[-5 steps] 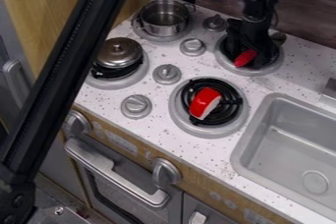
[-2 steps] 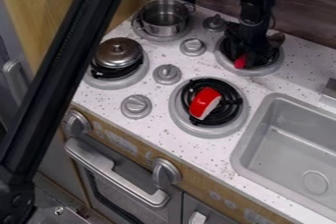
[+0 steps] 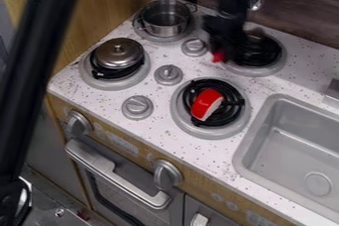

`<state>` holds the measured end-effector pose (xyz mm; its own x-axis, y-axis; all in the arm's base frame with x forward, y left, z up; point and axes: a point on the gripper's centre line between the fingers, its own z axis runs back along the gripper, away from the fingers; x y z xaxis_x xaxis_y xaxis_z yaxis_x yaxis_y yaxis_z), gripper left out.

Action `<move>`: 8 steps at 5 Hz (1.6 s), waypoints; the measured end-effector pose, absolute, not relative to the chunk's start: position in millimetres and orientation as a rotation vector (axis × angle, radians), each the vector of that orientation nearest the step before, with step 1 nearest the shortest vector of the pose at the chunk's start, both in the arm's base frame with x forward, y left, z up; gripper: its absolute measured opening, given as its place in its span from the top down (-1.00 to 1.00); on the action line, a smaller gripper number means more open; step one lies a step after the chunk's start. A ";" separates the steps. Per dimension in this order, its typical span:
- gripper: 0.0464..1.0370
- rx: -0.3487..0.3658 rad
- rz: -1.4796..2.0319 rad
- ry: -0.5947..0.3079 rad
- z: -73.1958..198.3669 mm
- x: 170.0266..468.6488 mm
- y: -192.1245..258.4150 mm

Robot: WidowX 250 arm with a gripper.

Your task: Move the red spoon close to the bottom left burner

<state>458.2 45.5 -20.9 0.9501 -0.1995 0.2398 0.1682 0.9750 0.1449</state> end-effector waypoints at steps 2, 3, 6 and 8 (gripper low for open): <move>0.28 0.129 -0.077 -0.189 -22.8 411.7 93.0; 0.28 0.138 -0.031 -0.146 -31.3 392.7 119.9; 0.21 0.140 0.040 -0.060 -40.2 364.5 144.7; -0.89 0.105 0.010 0.021 -44.1 358.8 130.1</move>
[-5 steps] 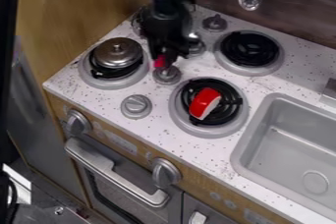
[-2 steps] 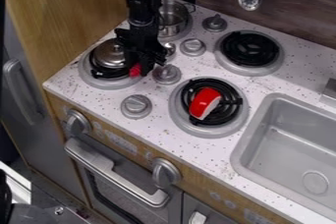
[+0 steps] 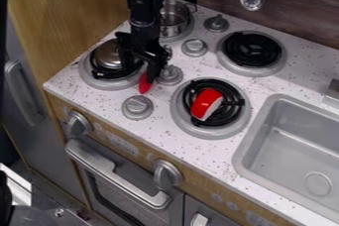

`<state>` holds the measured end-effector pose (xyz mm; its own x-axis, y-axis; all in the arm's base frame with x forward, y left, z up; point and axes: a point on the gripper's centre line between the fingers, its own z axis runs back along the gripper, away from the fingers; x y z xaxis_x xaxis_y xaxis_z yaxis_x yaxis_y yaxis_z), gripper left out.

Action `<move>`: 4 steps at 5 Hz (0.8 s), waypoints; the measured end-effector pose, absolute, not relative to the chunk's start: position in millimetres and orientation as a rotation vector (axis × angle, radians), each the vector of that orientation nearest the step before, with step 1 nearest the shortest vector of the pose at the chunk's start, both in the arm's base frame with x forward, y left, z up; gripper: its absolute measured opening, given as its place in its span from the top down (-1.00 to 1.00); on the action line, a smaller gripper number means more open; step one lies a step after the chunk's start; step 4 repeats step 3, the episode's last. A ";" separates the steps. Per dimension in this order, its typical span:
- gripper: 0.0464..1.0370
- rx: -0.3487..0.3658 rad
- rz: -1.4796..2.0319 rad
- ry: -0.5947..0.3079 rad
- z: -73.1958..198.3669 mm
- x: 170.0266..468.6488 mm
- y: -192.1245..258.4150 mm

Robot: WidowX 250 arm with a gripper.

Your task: Move the red spoon close to the bottom left burner

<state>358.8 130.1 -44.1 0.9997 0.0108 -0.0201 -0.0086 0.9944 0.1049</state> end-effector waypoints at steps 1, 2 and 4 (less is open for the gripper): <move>-0.91 0.122 -0.064 0.032 -42.9 362.9 111.4; -0.91 0.169 -0.112 -0.035 -9.2 365.6 88.0; -0.91 0.179 -0.125 -0.062 11.2 361.9 67.4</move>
